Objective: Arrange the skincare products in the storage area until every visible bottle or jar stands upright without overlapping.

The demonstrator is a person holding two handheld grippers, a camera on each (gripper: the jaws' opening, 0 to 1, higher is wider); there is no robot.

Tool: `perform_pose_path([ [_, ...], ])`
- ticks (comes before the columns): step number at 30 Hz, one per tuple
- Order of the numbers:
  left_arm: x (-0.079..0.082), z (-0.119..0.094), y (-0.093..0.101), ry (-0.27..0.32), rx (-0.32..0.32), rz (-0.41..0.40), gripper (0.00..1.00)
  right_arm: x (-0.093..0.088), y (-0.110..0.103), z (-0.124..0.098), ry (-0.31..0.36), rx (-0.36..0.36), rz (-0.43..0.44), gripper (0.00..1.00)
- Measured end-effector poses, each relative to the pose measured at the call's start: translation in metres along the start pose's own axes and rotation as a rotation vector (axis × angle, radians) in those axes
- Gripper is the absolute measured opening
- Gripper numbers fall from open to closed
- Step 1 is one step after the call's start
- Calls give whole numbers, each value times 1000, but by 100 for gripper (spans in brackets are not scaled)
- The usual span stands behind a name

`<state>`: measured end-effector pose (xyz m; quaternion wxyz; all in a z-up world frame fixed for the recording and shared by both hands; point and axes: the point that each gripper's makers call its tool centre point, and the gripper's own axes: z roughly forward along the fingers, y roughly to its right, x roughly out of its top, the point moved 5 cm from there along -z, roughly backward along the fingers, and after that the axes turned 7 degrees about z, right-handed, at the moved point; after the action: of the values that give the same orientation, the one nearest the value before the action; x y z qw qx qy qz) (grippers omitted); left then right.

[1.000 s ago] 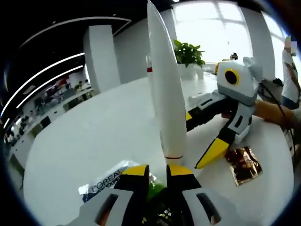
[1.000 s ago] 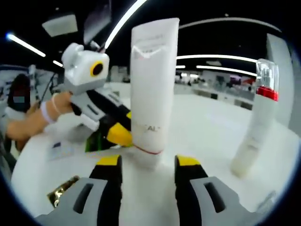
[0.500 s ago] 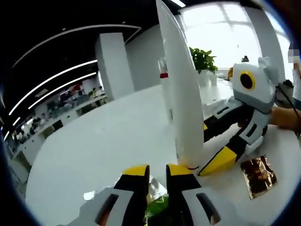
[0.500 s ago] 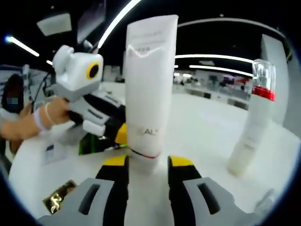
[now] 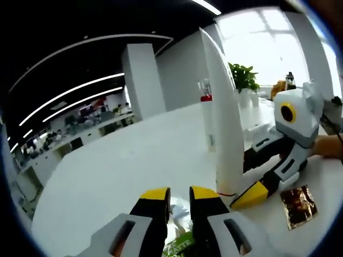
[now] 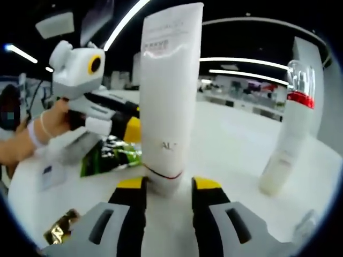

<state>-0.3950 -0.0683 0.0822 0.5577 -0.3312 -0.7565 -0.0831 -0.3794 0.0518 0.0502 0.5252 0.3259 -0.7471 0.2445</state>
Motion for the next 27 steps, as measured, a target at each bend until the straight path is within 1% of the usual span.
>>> perform_pose_path([
  [4,0,-1,1,3,2,0,14,0,1,3,-3,-23,11,28],
  [9,0,-1,0,2,0,4,14,-2,3,3,-12,-28,0,27],
  [10,1,-1,0,3,-1,4,14,-4,4,3,-19,-29,14,28],
  [14,2,-2,1,7,-3,10,15,-3,7,5,-15,-36,5,27],
  [21,5,-4,0,20,-1,9,15,-3,18,2,-15,-58,28,31],
  [27,6,-5,1,27,-2,9,15,-6,27,-3,-20,-83,50,28],
])
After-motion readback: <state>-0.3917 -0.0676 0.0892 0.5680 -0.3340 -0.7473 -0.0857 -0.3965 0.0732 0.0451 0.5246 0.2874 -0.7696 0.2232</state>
